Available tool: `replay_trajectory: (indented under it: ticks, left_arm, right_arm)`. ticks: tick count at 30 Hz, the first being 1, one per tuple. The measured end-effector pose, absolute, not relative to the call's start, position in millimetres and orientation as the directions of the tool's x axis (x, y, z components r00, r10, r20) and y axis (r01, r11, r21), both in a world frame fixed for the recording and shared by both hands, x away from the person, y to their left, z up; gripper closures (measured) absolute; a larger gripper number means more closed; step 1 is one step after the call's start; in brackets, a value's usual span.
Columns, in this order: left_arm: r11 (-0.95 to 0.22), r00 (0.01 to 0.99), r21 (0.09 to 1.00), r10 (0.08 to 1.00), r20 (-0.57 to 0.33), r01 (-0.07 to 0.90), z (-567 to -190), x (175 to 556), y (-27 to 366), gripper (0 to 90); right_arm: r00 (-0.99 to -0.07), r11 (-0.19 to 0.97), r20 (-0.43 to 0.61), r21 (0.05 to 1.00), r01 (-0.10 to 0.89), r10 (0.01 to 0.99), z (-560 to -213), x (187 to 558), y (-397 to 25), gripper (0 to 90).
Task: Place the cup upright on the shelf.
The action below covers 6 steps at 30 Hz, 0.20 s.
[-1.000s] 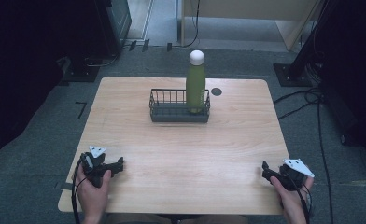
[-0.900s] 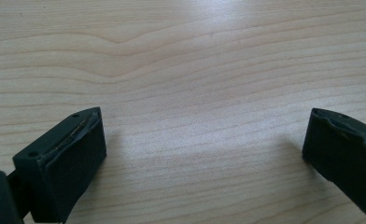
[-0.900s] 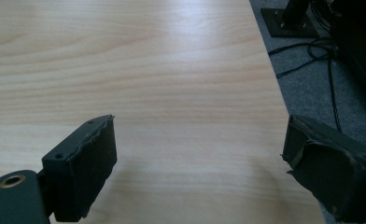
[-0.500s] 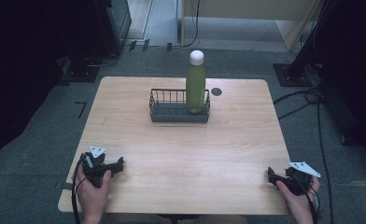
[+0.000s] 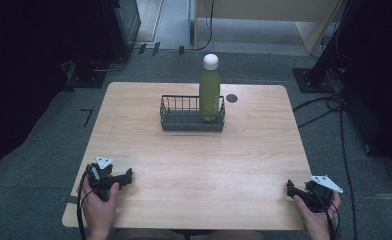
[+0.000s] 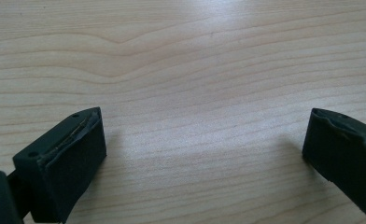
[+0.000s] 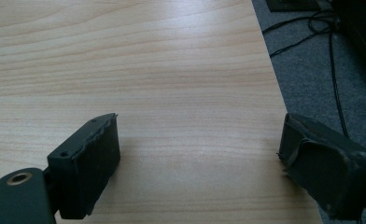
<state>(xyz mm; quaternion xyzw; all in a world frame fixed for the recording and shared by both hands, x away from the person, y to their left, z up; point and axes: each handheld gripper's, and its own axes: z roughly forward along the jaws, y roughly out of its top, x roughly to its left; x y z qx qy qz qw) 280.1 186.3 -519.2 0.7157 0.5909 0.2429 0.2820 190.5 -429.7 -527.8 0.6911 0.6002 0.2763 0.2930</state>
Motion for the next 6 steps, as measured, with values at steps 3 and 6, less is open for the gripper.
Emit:
replay_trajectory:
  ticks: [3,6]
  left_arm:
    - [-0.144,0.184,0.691,0.983,0.016,0.709,-519.2,280.1,186.4,0.0]
    - [-0.143,0.184,0.691,0.983,0.015,0.709,-519.3,280.1,186.3,0.0]
  right_arm:
    - [0.135,-0.113,0.029,0.737,0.666,0.990,-527.8,189.6,-429.0,12.3]
    - [0.135,-0.113,0.030,0.737,0.666,0.990,-527.8,189.6,-429.1,12.2]
